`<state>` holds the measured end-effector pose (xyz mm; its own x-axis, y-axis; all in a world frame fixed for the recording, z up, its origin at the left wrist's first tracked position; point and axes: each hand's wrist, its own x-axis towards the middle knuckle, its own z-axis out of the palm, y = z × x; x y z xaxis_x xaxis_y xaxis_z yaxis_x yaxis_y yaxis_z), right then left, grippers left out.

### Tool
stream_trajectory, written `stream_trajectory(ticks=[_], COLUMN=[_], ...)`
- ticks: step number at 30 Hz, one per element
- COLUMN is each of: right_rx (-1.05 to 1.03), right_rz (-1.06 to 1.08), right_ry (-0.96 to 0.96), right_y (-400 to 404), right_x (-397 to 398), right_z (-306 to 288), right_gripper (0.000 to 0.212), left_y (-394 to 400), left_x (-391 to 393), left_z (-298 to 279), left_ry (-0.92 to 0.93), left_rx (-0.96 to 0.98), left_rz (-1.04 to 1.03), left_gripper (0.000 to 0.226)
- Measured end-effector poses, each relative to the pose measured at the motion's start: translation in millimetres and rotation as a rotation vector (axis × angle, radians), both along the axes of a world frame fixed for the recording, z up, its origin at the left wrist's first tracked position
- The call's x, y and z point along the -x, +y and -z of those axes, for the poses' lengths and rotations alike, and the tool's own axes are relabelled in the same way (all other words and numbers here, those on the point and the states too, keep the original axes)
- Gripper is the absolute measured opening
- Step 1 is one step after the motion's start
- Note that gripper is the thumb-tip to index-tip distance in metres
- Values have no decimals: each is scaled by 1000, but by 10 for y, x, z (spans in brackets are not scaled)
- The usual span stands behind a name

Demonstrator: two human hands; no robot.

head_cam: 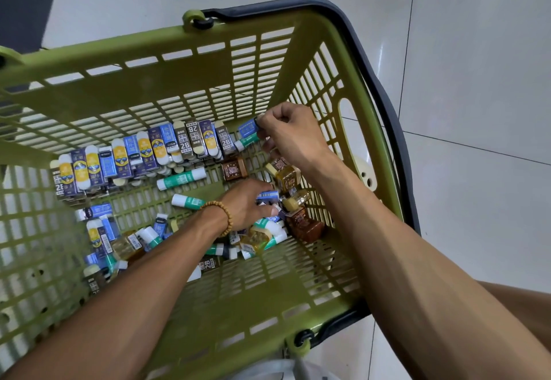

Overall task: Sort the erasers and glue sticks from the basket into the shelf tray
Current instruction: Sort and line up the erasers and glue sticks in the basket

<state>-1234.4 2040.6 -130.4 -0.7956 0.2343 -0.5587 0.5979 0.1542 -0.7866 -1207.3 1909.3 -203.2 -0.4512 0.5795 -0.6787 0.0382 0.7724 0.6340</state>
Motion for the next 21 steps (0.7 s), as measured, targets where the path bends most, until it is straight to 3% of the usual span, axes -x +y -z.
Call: stream_trajectory(ticks=[3,17,21], right_rx=[-11,49,-91], right_rz=[0,-50,-218], right_ry=[1,-72,-68], right_y=[7,-192,-345], right_x=[-1,46,174], right_z=[9,-67,-66], right_gripper=[15,13,21], left_y=[-112,-933,-1205], left_x=[23,-63,-187], left_z=[-3,-572,-682], left_ry=[-2,-15,4], left_rx=[-57,-228,-253], left_rz=[-100,-584,-782], left_gripper=[15,9,4])
